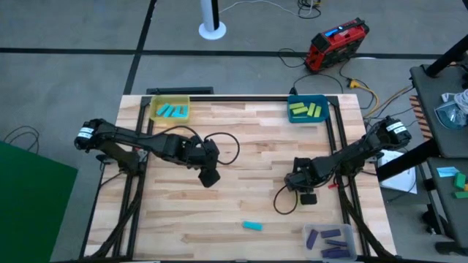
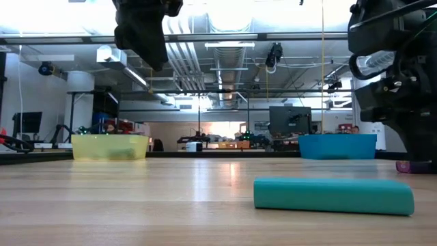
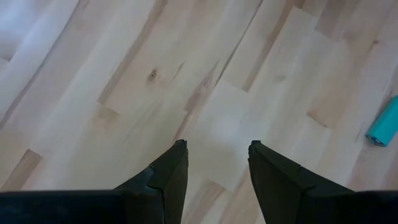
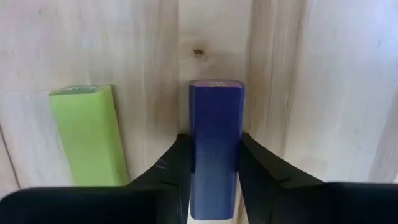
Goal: Sort blocks
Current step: Put the blue block into the transparent bin
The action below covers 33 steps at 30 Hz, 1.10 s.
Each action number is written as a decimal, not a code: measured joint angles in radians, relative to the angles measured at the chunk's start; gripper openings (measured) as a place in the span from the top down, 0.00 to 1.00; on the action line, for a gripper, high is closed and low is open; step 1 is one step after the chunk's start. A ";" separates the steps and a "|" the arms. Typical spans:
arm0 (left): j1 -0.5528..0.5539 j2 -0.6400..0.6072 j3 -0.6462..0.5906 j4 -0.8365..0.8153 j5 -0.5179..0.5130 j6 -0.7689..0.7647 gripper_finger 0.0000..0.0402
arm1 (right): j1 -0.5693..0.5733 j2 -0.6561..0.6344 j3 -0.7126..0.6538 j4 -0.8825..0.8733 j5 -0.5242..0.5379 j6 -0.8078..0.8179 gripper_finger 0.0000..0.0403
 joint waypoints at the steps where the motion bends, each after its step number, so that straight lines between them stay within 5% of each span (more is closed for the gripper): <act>1: 0.000 0.000 0.000 0.000 -0.002 0.000 0.63 | -0.001 -0.003 0.000 -0.002 0.001 0.003 0.78; 13: 0.000 0.000 0.000 0.001 -0.003 0.021 0.63 | 0.063 -0.135 0.314 -0.300 -0.078 0.255 0.78; 27: 0.000 0.000 0.000 0.000 -0.003 0.034 0.63 | 0.607 -0.007 0.497 -0.149 -0.126 0.729 0.78; 33: 0.000 0.000 0.000 0.001 -0.002 0.060 0.63 | 0.693 0.057 0.507 -0.147 -0.126 0.836 0.77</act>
